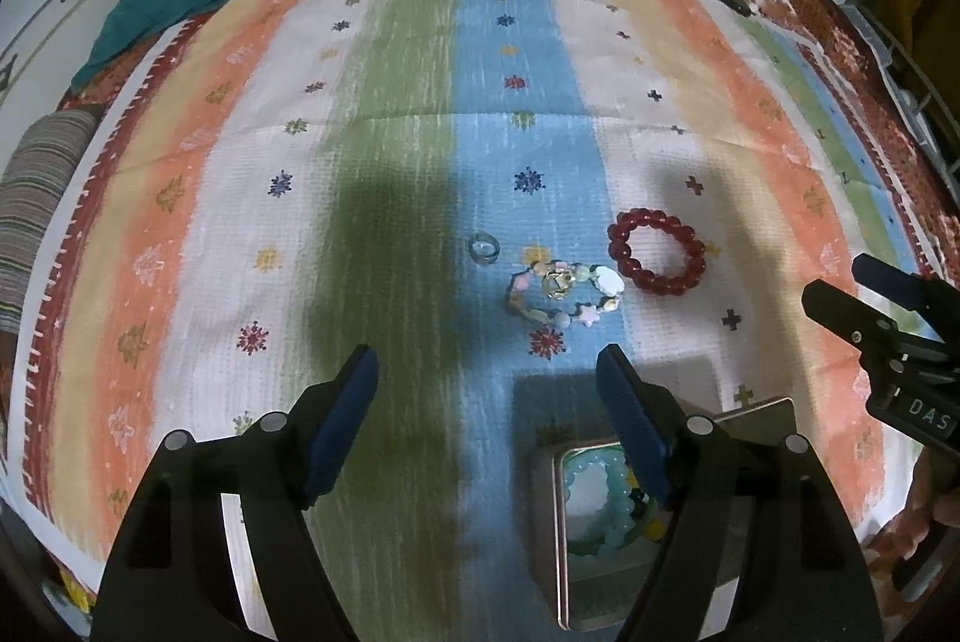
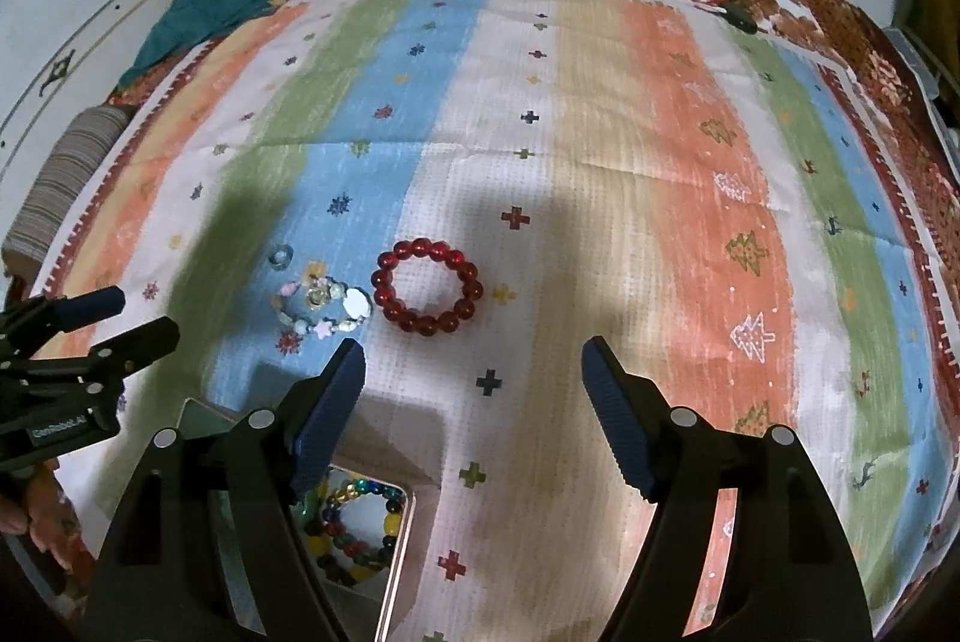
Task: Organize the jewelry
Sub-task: 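Move both open grippers toward the red bead bracelet and pastel bracelet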
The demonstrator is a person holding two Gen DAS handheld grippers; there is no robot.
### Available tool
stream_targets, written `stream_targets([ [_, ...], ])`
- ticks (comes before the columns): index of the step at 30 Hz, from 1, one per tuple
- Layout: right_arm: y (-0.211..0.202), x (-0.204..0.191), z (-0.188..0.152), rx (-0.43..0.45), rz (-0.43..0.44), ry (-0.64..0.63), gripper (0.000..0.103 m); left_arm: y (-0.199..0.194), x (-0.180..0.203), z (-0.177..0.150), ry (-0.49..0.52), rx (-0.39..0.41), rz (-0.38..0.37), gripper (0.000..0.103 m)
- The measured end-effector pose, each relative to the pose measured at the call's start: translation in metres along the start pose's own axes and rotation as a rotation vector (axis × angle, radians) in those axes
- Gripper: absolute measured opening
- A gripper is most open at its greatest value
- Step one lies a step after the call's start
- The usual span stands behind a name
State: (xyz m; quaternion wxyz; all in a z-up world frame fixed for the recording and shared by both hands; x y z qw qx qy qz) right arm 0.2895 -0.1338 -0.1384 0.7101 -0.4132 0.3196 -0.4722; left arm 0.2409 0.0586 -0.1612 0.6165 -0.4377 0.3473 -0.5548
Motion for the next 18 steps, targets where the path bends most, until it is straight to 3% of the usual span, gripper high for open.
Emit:
stream_targets([
  [18,0.039,-0.003,0.01,-0.074,-0.005,-0.006,0.075,0.038,-0.004,0.008,-0.018,-0.076,-0.044,0.075],
])
Point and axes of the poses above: each gripper's, at about its wrist camera, not at the fingertips, and y roughly the way its jaws point, x to its right, z to its top, the point moved 8 cm from there along y, roughly the way its jaws point, and after that the axes turned 2 degrees about -x, right-handed, at the moved point
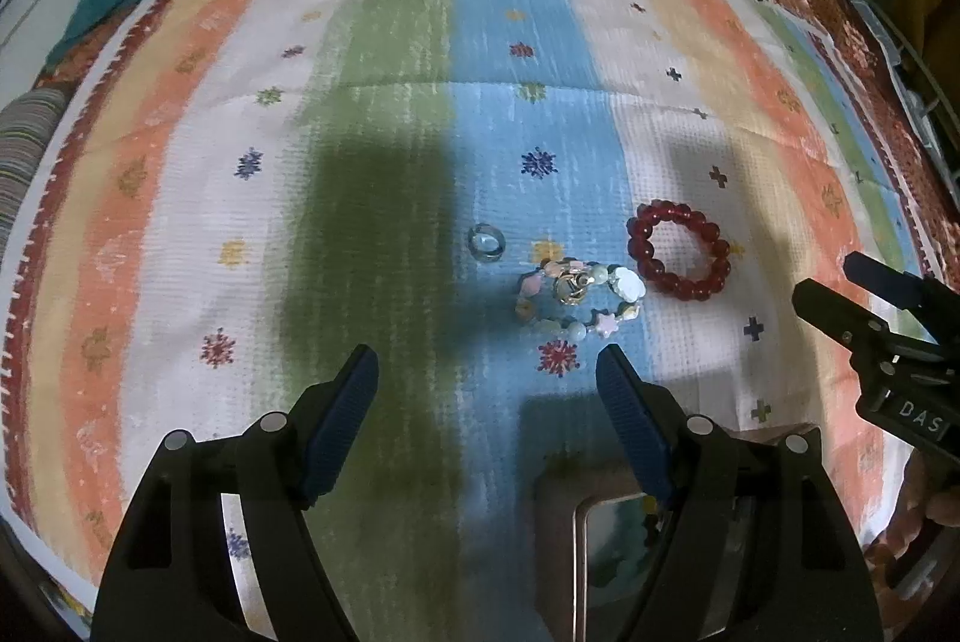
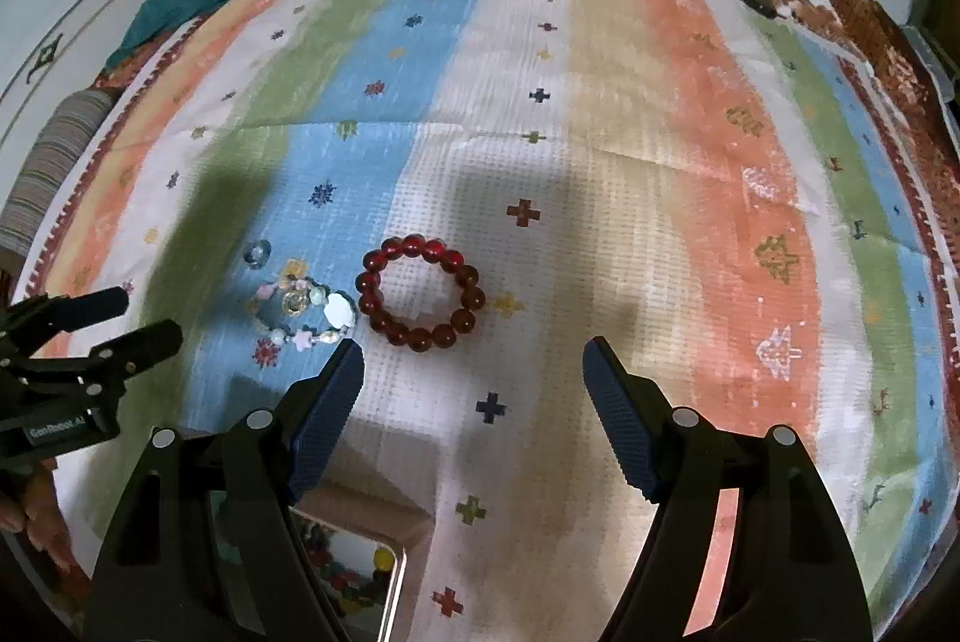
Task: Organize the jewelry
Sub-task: 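Move both open grippers toward the red bead bracelet and pastel bracelet, then grasp the pastel bead bracelet with left gripper while right grasps red bead bracelet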
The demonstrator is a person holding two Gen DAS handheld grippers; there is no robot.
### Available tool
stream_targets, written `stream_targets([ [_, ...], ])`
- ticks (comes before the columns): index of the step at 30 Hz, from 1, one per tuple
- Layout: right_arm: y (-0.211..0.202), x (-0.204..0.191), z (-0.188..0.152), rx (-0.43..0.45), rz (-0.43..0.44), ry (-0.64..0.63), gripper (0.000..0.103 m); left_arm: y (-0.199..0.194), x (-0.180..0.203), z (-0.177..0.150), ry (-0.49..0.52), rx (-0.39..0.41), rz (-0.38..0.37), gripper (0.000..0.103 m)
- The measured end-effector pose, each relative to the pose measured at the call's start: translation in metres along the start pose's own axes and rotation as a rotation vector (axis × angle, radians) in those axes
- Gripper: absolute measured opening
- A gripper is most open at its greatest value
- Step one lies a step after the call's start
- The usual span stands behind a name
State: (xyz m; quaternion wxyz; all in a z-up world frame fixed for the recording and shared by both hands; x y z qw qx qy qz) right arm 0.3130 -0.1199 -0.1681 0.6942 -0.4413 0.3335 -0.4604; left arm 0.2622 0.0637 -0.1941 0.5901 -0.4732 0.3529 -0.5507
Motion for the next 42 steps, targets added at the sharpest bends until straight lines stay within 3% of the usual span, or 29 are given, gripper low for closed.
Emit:
stream_targets([
  [35,0.066,0.004,0.02,-0.101,-0.032,-0.026,0.075,0.067,-0.007,0.027,0.039,-0.092,0.061,0.075],
  [40,0.074,0.001,0.022,-0.105,-0.053,-0.052,0.075,0.072,-0.007,0.028,0.05,-0.083,0.084,0.069],
  [42,0.079,0.001,0.019,-0.111,-0.051,-0.058,0.075,0.072,-0.005,0.028,0.06,-0.08,0.081,0.054],
])
Point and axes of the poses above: each gripper's, at about its wrist camera, not at the fingertips, and y roughly the way its jaws point, x to its right, z to its top, the point moved 8 cm from there along y, roughly the way its jaws point, and after that the axes turned 2 degrees about -x, right-handed, at the moved point
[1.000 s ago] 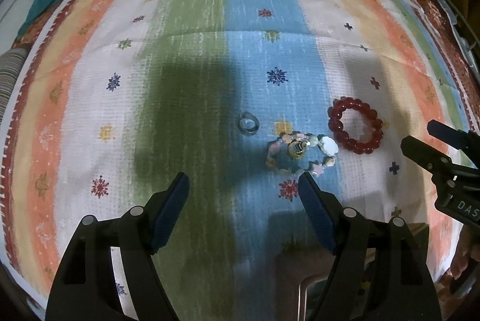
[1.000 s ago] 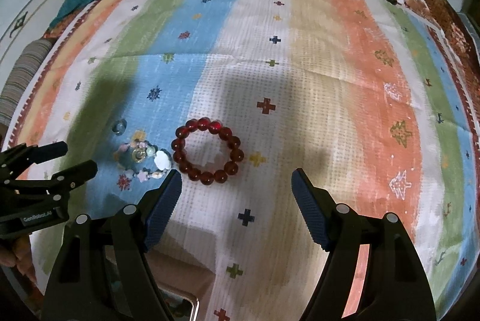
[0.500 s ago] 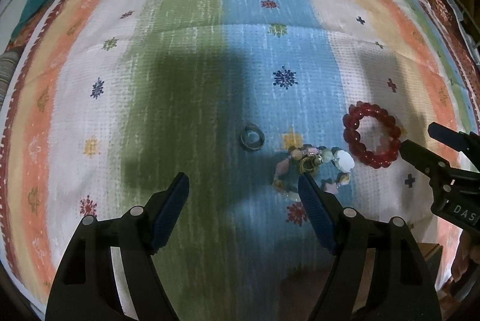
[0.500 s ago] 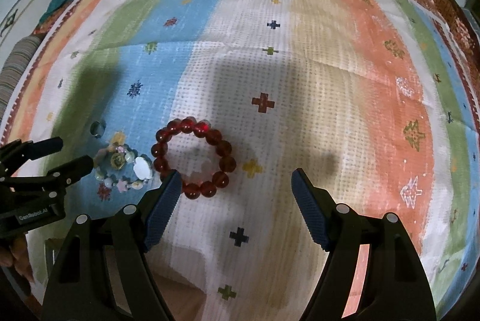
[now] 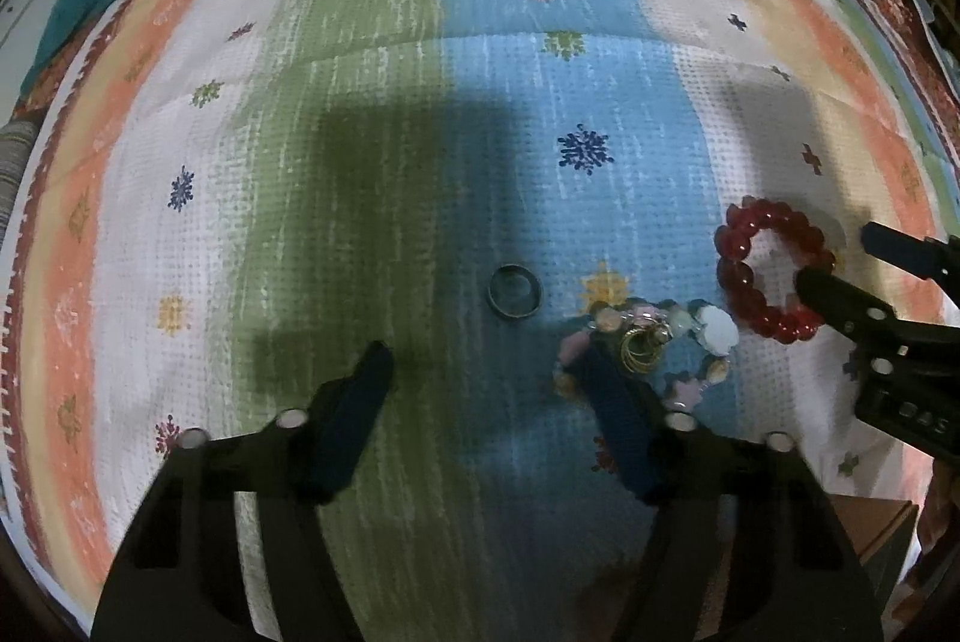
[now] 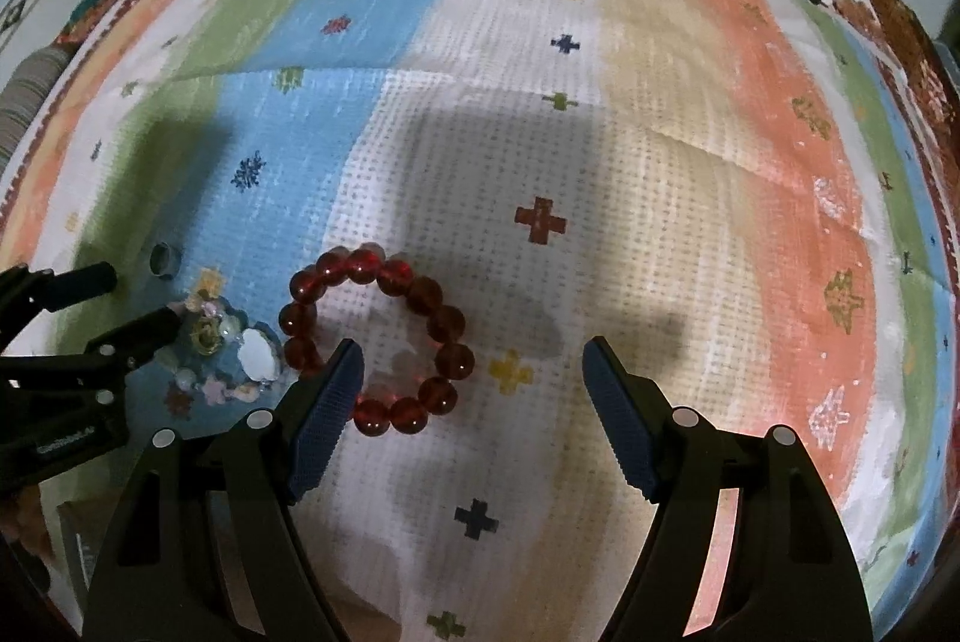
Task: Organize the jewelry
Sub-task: 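Grasp the pastel bead bracelet with left gripper while right grasps red bead bracelet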
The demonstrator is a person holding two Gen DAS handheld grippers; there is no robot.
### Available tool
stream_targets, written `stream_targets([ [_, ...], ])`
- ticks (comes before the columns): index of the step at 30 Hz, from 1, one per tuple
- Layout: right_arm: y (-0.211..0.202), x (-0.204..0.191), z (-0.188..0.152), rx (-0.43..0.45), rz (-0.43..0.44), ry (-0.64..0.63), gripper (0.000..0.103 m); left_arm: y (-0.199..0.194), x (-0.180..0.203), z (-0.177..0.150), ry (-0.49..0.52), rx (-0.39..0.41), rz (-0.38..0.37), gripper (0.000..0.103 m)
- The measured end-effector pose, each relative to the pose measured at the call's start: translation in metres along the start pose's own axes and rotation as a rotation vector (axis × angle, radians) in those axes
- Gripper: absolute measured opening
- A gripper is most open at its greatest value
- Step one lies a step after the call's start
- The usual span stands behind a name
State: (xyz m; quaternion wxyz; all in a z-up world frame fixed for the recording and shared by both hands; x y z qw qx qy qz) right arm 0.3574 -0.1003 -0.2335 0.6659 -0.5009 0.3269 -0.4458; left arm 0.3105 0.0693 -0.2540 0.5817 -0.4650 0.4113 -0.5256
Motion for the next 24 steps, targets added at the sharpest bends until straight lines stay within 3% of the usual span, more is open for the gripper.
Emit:
stream_targets([
  [1,0.003,-0.001,-0.002,-0.006,0.002,-0.002,0.071,0.0,0.001,0.0,0.003,0.0,-0.001,0.049],
  [3,0.005,-0.001,-0.004,-0.001,-0.013,-0.013,0.061,0.0,0.0,-0.002,0.008,-0.009,0.01,0.026],
  [5,0.004,-0.004,-0.005,0.0,-0.012,-0.035,0.048,0.001,0.002,-0.003,0.023,-0.019,0.01,0.012],
  [7,0.002,-0.006,-0.005,-0.005,0.007,-0.045,0.034,0.001,0.001,-0.003,0.033,-0.02,0.005,0.01],
  [8,0.002,-0.007,-0.006,-0.011,0.025,-0.043,0.019,0.002,0.001,-0.003,0.035,-0.02,0.003,0.009],
  [9,0.002,-0.007,-0.006,-0.012,0.033,-0.041,0.016,0.001,0.0,-0.003,0.035,-0.019,-0.002,0.009],
  [17,-0.007,-0.005,-0.005,0.01,0.055,-0.03,0.014,-0.016,-0.009,0.0,0.021,0.017,-0.025,0.009],
  [24,-0.03,-0.008,-0.004,0.054,0.07,-0.029,0.014,-0.051,0.012,0.008,0.035,0.089,-0.082,0.009],
])
Point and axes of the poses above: each gripper's, at about its wrist camera, not at the fingertips, and y roughly the way its jaws point, x to its right, z to its top, the point moved 8 cm from there along y, roughly the way its jaws point, and after that the axes turned 2 degrees about -x, right-handed, at the moved point
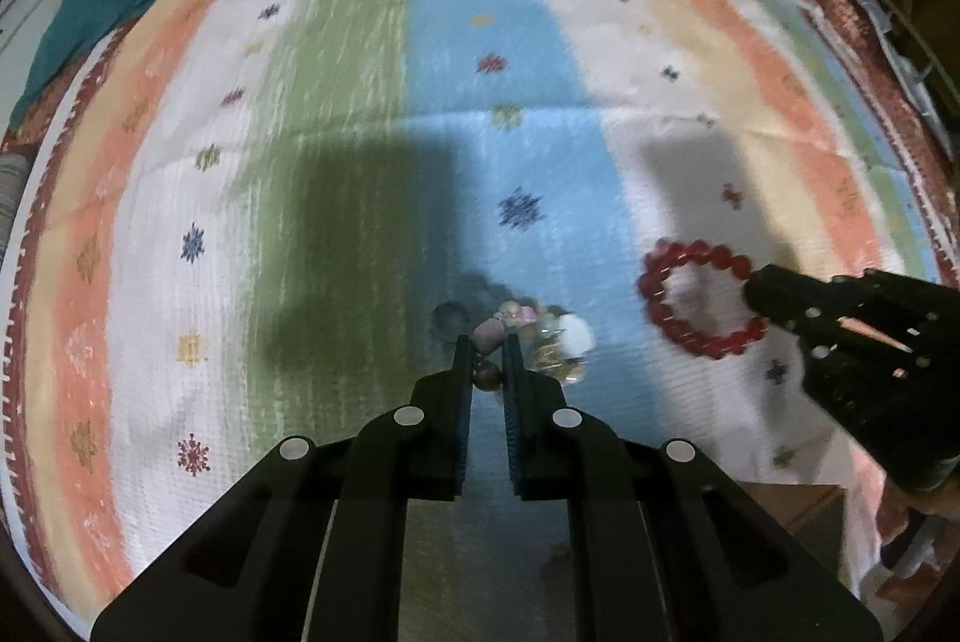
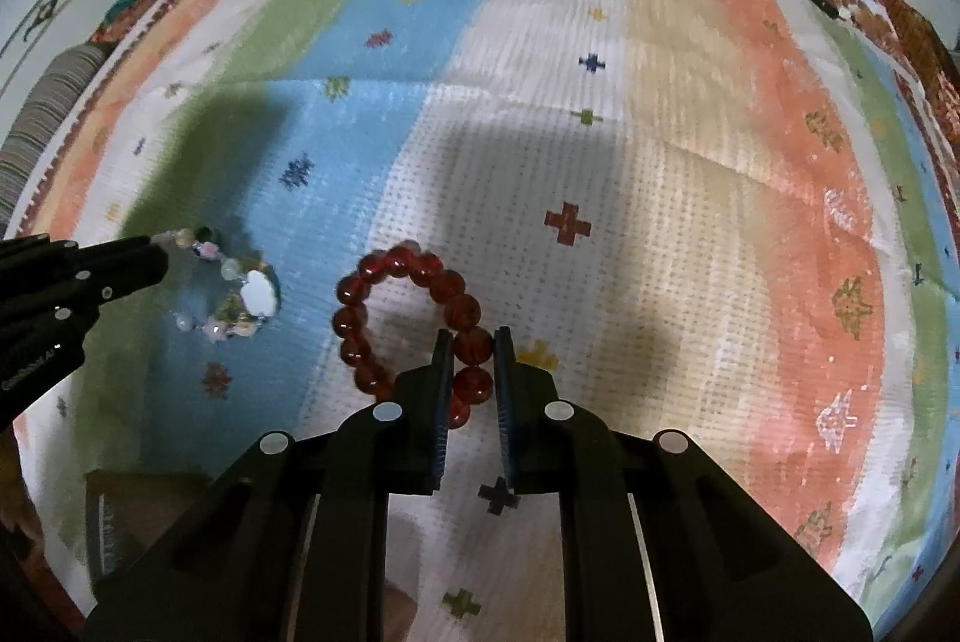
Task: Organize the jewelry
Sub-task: 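Grasp the pastel bead bracelet with left gripper while right grasps red bead bracelet, then carry both bracelets over the silver tin and lower them in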
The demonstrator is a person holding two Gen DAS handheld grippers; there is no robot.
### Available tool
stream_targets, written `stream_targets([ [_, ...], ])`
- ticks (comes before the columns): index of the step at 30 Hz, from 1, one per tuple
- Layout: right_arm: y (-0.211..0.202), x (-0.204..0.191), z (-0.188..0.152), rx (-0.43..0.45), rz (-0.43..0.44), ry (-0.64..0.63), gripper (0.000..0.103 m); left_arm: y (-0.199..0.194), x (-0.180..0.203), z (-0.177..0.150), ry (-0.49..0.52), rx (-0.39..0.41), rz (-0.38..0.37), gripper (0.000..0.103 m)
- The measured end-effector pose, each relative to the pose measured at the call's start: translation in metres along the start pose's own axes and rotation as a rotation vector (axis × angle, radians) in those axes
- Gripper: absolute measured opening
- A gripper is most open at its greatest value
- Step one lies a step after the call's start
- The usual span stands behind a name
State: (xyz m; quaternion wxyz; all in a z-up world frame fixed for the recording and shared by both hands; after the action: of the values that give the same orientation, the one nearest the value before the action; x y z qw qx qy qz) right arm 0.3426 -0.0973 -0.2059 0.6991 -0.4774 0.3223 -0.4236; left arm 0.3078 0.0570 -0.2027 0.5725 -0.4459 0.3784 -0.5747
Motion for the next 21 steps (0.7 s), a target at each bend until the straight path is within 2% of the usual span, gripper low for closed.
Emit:
stream_targets([
  [12,-0.025,-0.008,-0.002,0.052,0.027,0.002,0.014,-0.02,0.029,0.007,0.036,0.044,-0.057,0.009],
  [21,-0.038,-0.013,-0.008,0.074,0.033,-0.001,0.014,-0.04,0.035,0.004,0.041,0.082,-0.063,0.009],
])
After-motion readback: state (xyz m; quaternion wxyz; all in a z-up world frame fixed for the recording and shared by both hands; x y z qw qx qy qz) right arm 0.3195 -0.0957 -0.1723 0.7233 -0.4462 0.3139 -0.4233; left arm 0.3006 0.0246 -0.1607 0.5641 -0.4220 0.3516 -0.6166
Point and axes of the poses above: each gripper's, at about its wrist camera, not at the fingertips, and y roughly the way its jaws point, x to its right, z to its top, the point moved 8 cm from there along y, roughly the way its jaws point, and after that the axes turned 2 degrees about -x, right-handed, at the moved point
